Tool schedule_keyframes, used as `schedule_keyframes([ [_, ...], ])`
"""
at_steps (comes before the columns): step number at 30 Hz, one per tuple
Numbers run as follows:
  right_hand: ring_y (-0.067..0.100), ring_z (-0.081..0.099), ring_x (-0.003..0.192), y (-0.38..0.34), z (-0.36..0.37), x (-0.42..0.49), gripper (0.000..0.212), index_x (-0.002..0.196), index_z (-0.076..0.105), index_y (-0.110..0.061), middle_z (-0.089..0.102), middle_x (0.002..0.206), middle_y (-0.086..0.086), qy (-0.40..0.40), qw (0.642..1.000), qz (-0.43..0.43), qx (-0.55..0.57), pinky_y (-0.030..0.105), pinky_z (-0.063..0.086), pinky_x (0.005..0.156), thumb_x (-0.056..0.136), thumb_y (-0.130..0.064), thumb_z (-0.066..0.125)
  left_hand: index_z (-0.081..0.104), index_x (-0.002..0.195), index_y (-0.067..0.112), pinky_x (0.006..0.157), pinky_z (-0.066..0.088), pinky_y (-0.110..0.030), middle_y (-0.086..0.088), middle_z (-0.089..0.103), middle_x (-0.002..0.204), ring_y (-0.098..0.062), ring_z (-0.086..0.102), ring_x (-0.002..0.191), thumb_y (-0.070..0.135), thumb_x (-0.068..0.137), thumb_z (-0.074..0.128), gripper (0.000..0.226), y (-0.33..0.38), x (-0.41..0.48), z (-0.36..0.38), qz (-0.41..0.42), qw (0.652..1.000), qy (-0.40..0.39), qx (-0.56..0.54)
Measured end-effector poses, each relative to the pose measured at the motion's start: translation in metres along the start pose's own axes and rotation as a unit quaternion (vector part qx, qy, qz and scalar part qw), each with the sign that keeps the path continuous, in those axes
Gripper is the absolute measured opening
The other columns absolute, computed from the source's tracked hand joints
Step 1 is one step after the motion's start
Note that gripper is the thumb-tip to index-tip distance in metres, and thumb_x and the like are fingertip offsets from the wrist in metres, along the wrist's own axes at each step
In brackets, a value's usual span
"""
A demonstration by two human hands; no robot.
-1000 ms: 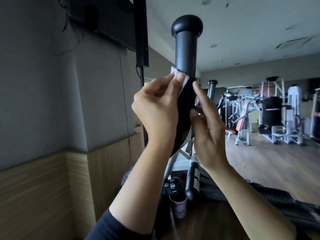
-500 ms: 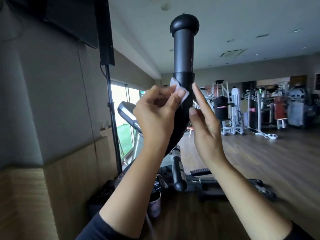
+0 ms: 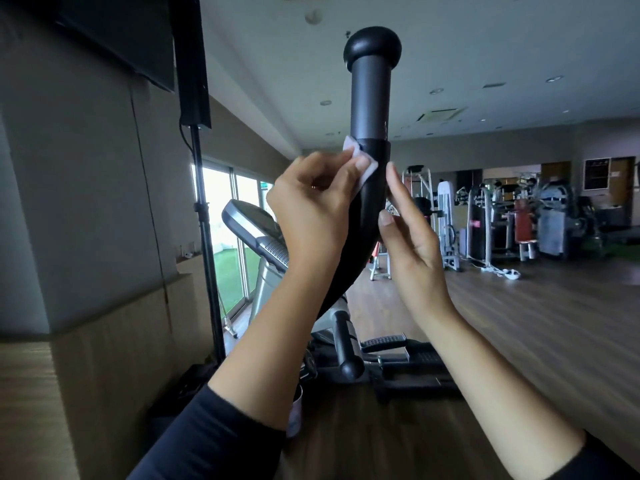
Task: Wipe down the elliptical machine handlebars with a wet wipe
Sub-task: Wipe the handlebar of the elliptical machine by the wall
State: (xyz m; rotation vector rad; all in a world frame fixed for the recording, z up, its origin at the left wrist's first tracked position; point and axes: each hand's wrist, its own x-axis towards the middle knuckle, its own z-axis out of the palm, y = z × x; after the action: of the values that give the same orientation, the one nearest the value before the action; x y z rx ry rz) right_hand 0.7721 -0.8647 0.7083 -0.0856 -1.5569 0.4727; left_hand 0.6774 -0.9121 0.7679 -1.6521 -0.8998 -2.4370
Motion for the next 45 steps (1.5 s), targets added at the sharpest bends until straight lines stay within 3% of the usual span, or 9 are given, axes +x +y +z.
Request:
schedule_keyframes([
  [4, 0.001, 0.027, 0.141, 0.001, -0.001, -0.001, 0.047, 0.144, 0.030, -0.022, 0.034, 0.150, -0.012, -0.001, 1.000, -0.008, -0.007, 0.021, 0.025, 0.114, 0.100, -0.009, 0.043, 0.072, 0.075, 0.018, 0.065, 0.051, -0.022, 0.013, 0.070, 0.070, -0.003, 0.061, 0.061, 0.014, 0.077, 0.079, 0.009, 0.000, 0.007, -0.002, -0.004, 1.000, -0.027, -0.016],
  [9, -0.002, 0.030, 0.139, 0.003, 0.002, -0.004, 0.048, 0.145, 0.028, -0.020, 0.034, 0.149, -0.013, 0.008, 1.000, -0.014, 0.000, 0.015, 0.027, 0.110, 0.101, -0.004, 0.040, 0.071, 0.076, 0.023, 0.071, 0.056, -0.032, 0.004, 0.072, 0.071, -0.011, 0.064, 0.066, 0.016, 0.070, 0.084, 0.016, -0.016, -0.013, -0.039, -0.045, 0.988, -0.149, 0.016],
  [16, -0.002, 0.031, 0.138, 0.004, 0.004, -0.008, 0.047, 0.143, 0.032, -0.022, 0.037, 0.142, -0.028, 0.015, 1.000, -0.019, 0.011, 0.017, 0.027, 0.111, 0.100, -0.006, 0.041, 0.067, 0.072, 0.021, 0.065, 0.049, -0.020, 0.012, 0.066, 0.063, -0.004, 0.059, 0.061, 0.007, 0.076, 0.079, 0.018, -0.004, 0.001, -0.011, -0.060, 0.996, -0.050, -0.049],
  [26, 0.002, 0.030, 0.140, 0.007, 0.003, -0.016, 0.049, 0.140, 0.034, -0.031, 0.035, 0.145, -0.026, 0.003, 1.000, -0.003, 0.011, 0.016, 0.027, 0.111, 0.099, -0.006, 0.043, 0.073, 0.097, 0.024, 0.075, 0.053, -0.020, 0.008, 0.073, 0.082, -0.003, 0.064, 0.072, 0.006, 0.076, 0.078, 0.028, -0.011, -0.022, -0.052, -0.033, 0.982, -0.170, 0.081],
  [30, 0.007, 0.032, 0.141, 0.008, -0.002, -0.016, 0.049, 0.141, 0.035, -0.032, 0.037, 0.149, -0.014, -0.017, 0.999, 0.017, 0.023, 0.027, 0.028, 0.115, 0.098, -0.011, 0.046, 0.076, 0.086, 0.020, 0.067, 0.050, -0.012, 0.012, 0.072, 0.076, 0.001, 0.064, 0.065, 0.011, 0.073, 0.081, 0.016, -0.003, -0.025, -0.042, -0.054, 0.989, -0.119, 0.067],
  [33, 0.003, 0.031, 0.140, 0.005, -0.008, -0.015, 0.050, 0.141, 0.035, -0.033, 0.037, 0.148, -0.018, -0.031, 0.999, 0.024, 0.024, 0.022, 0.028, 0.113, 0.098, -0.009, 0.047, 0.074, 0.077, 0.017, 0.064, 0.049, -0.012, 0.012, 0.072, 0.074, 0.001, 0.064, 0.063, 0.013, 0.074, 0.081, 0.009, 0.001, -0.025, -0.027, -0.055, 0.994, -0.065, 0.067],
  [36, 0.005, 0.029, 0.142, 0.009, -0.011, -0.013, 0.049, 0.141, 0.034, -0.037, 0.036, 0.148, -0.023, -0.040, 0.998, 0.024, 0.035, 0.036, 0.027, 0.117, 0.099, -0.013, 0.045, 0.073, 0.085, 0.017, 0.066, 0.051, -0.014, 0.008, 0.072, 0.078, -0.002, 0.065, 0.066, 0.015, 0.074, 0.081, 0.014, 0.000, -0.033, -0.023, -0.034, 0.995, -0.044, 0.084],
  [39, 0.013, 0.029, 0.143, 0.015, -0.014, -0.008, 0.053, 0.144, 0.032, -0.040, 0.035, 0.152, -0.010, -0.053, 0.998, 0.028, 0.033, 0.048, 0.026, 0.116, 0.099, -0.016, 0.045, 0.073, 0.088, 0.018, 0.068, 0.051, -0.015, 0.009, 0.072, 0.079, -0.005, 0.067, 0.070, 0.019, 0.073, 0.082, 0.017, -0.002, -0.045, -0.029, -0.019, 0.989, -0.058, 0.137],
  [45, 0.000, 0.032, 0.139, 0.020, -0.020, -0.001, 0.053, 0.144, 0.029, -0.038, 0.033, 0.151, -0.018, -0.097, 0.994, 0.010, 0.050, 0.016, 0.030, 0.109, 0.098, -0.019, 0.047, 0.069, 0.081, 0.023, 0.066, 0.053, -0.019, 0.008, 0.071, 0.075, -0.004, 0.067, 0.068, 0.018, 0.074, 0.081, 0.015, 0.008, -0.037, -0.011, -0.017, 0.988, 0.006, 0.153],
])
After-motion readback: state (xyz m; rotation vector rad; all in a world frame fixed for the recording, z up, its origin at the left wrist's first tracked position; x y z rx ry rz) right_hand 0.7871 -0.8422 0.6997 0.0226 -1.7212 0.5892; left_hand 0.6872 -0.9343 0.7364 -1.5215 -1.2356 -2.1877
